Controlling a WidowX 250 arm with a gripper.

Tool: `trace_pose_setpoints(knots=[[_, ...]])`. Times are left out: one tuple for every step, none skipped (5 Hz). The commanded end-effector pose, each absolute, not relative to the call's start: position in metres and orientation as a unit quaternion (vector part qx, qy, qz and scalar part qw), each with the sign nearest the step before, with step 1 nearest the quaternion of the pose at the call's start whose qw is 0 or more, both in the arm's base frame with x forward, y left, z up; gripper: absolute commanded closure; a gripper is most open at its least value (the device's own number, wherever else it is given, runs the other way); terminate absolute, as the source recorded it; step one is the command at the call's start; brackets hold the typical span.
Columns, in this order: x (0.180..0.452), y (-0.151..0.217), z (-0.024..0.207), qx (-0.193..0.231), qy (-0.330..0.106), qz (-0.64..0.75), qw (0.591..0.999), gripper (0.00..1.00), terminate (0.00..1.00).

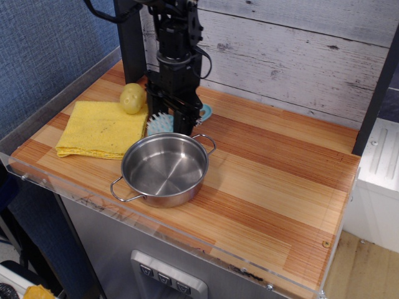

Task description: Move blue brush to lower right corner

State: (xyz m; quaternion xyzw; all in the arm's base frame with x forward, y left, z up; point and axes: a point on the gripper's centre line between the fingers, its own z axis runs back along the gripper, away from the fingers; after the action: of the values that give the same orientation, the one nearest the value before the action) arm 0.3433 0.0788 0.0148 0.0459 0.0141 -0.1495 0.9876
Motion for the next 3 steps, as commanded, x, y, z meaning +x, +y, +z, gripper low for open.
trace_pose_setpoints(knots=[[0.357, 0.075, 0.099, 0.088, -0.091, -0.112, 0.986, 1.00, 0.00], [0.358, 0.058, 0.120, 0.076, -0.120, -0.128, 0.982, 1.00, 0.00], [0.355, 0.036, 0.134, 0.067, -0.139, -0.159, 0.975, 1.00, 0.00]])
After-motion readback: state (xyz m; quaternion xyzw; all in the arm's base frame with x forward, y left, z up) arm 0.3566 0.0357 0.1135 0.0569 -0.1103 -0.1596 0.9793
